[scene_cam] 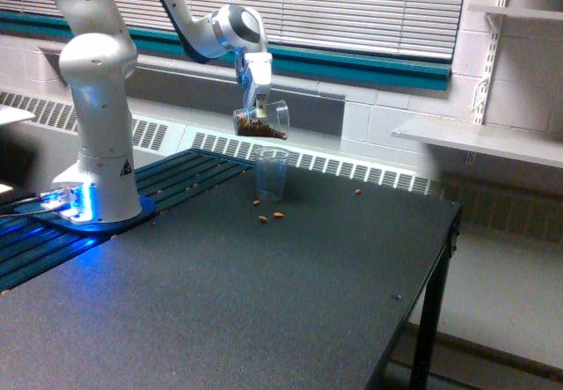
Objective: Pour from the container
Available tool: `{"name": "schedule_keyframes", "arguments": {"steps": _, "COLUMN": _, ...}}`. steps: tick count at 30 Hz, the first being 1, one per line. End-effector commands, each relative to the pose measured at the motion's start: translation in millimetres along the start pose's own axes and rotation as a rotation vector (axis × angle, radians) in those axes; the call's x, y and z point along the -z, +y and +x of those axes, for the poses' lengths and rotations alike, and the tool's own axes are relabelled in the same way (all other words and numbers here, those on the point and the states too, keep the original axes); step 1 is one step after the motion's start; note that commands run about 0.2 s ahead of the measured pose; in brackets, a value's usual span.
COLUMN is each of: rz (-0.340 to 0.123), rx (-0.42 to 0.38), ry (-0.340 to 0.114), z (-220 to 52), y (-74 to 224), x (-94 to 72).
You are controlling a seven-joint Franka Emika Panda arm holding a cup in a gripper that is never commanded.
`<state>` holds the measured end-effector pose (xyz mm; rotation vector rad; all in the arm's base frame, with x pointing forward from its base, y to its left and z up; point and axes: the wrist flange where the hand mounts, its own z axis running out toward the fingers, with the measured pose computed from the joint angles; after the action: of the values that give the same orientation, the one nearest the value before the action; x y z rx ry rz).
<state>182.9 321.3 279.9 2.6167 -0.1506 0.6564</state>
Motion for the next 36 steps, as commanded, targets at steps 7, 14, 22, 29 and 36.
{"name": "schedule_keyframes", "arguments": {"steps": 7, "rz": -0.002, "rx": -0.036, "ry": -0.044, "z": 3, "y": -4, "x": 0.0}}
{"name": "schedule_keyframes", "arguments": {"steps": 14, "rz": -0.005, "rx": -0.031, "ry": -0.072, "z": -2, "y": -4, "x": 0.6}}
{"name": "schedule_keyframes", "arguments": {"steps": 22, "rz": -0.003, "rx": -0.03, "ry": -0.098, "z": -8, "y": -6, "x": 4.7}}
{"name": "schedule_keyframes", "arguments": {"steps": 29, "rz": -0.016, "rx": -0.042, "ry": -0.131, "z": -15, "y": -6, "x": 7.6}}
{"name": "schedule_keyframes", "arguments": {"steps": 36, "rz": -0.03, "rx": -0.089, "ry": -0.159, "z": -13, "y": -6, "x": 8.1}}
